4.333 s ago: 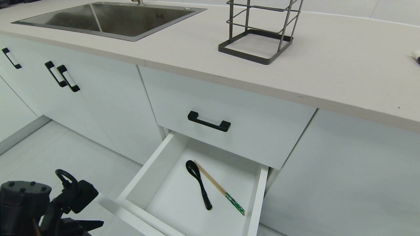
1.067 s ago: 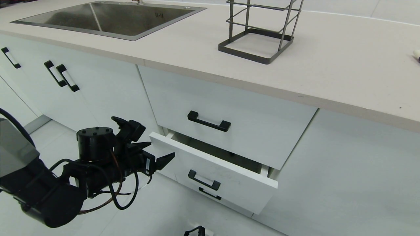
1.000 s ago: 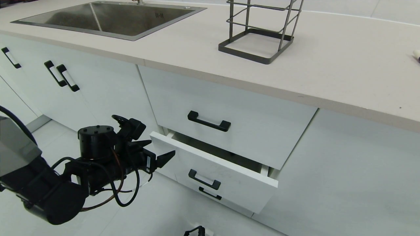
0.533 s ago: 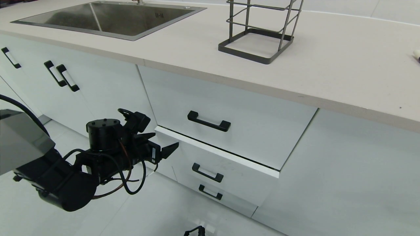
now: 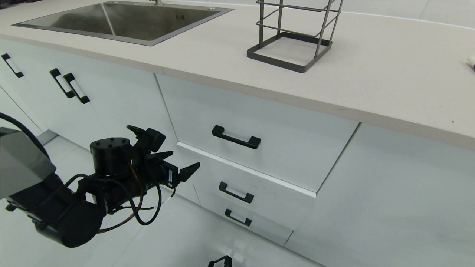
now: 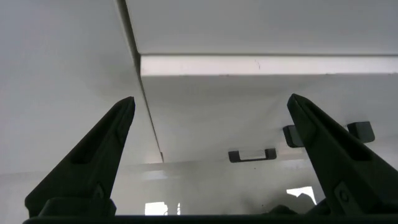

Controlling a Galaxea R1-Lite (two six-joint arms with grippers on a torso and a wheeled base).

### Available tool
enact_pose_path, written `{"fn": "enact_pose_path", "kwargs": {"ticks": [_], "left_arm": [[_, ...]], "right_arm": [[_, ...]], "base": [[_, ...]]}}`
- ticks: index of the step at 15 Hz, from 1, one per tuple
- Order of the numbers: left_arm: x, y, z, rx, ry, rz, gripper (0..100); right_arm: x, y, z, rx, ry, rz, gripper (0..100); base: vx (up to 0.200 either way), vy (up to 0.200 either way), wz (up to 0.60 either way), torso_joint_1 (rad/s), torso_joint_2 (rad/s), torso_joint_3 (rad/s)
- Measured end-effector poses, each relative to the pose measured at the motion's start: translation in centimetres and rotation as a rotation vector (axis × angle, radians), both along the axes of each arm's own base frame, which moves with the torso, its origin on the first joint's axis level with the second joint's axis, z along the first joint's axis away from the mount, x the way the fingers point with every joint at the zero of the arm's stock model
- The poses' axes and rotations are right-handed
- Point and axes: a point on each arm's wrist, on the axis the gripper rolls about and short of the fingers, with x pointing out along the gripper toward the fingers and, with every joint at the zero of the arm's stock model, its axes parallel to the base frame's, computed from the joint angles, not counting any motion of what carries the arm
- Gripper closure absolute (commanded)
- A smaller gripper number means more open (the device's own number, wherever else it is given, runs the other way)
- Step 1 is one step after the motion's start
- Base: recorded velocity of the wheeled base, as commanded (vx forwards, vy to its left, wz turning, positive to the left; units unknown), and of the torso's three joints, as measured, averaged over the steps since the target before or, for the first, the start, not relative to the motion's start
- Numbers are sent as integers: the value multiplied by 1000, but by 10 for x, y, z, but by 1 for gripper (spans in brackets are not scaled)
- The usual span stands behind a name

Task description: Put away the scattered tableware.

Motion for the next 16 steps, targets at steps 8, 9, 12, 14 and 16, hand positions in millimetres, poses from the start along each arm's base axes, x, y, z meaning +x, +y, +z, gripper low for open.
{"fn": "enact_pose_path", "kwargs": {"ticks": [8, 9, 12, 14, 16], "left_arm": [[-104, 39, 23, -110, -151, 13, 0], [-114, 42, 31, -126, -188, 14, 0], [-146, 51, 59, -175, -338, 14, 0], [-170, 56, 72, -193, -405, 8, 0], [-197, 62, 77, -203, -441, 2, 0]], "right_arm": [[0, 0, 0, 0, 0, 1, 0], [0, 0, 0, 0, 0, 0, 0], [0, 0, 0, 0, 0, 1, 0], [0, 0, 0, 0, 0, 0, 0], [0, 0, 0, 0, 0, 0, 0]], "base": [[0, 0, 0, 0, 0, 0], [0, 0, 0, 0, 0, 0], [0, 0, 0, 0, 0, 0], [0, 0, 0, 0, 0, 0], [0, 0, 0, 0, 0, 0]]}}
